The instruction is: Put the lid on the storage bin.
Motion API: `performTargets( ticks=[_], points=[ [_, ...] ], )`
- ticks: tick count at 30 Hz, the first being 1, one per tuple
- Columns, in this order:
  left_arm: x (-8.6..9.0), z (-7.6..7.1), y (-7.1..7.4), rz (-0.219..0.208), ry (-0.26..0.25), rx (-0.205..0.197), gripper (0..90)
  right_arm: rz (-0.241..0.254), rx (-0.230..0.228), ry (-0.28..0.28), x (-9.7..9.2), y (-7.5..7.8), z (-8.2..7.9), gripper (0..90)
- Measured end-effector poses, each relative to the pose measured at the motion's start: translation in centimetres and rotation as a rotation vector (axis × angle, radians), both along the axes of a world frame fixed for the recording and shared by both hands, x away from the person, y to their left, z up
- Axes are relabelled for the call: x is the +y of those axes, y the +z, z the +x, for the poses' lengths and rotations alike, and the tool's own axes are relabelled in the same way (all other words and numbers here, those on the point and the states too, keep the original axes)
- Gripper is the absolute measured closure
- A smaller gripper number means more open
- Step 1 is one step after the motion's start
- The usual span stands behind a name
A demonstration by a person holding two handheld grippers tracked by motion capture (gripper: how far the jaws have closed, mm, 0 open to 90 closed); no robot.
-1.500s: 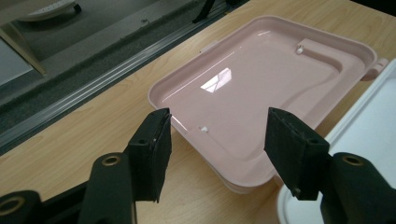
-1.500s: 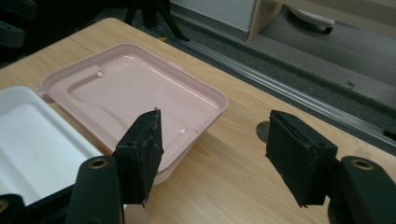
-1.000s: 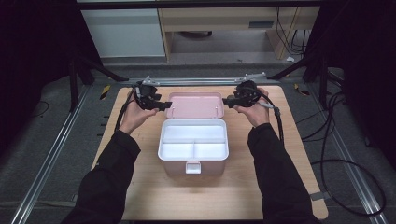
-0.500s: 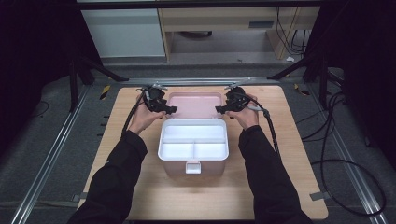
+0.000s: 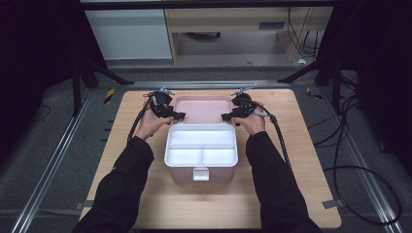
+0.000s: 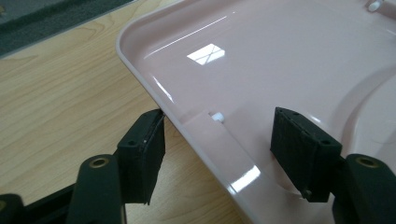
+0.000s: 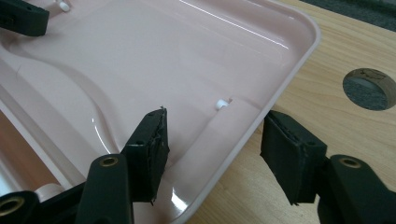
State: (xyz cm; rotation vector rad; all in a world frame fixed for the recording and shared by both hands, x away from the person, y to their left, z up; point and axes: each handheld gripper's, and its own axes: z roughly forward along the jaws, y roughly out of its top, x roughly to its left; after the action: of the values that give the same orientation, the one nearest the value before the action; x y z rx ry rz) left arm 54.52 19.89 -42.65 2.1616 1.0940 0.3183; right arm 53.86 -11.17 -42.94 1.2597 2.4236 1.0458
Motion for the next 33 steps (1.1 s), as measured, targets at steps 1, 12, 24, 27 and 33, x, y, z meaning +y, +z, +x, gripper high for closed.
performTargets(
  ticks=[1,12,24,27,33],
  points=[
    [0.0,0.0,0.0,-0.002,0.006,-0.002,37.1,-0.002,0.001,-0.003,0.0,0.1,0.0,42.2],
    [0.6,-0.8,1.9,-0.06,0.035,-0.068,45.3,0.034,-0.05,-0.01,-0.6,1.2,-0.5,49.0],
    [1.1,-3.1,5.0,-0.097,0.007,-0.169,48.5,0.094,-0.143,0.0,-1.5,4.2,-2.1,50.4],
    [1.4,-3.9,5.2,-0.14,0.016,-0.202,49.9,0.097,-0.162,0.008,-1.6,4.8,-2.5,50.5],
    [1.8,-4.9,5.9,-0.125,-0.013,-0.217,51.5,0.085,-0.192,0.03,-1.6,5.8,-3.4,50.8]
  ],
)
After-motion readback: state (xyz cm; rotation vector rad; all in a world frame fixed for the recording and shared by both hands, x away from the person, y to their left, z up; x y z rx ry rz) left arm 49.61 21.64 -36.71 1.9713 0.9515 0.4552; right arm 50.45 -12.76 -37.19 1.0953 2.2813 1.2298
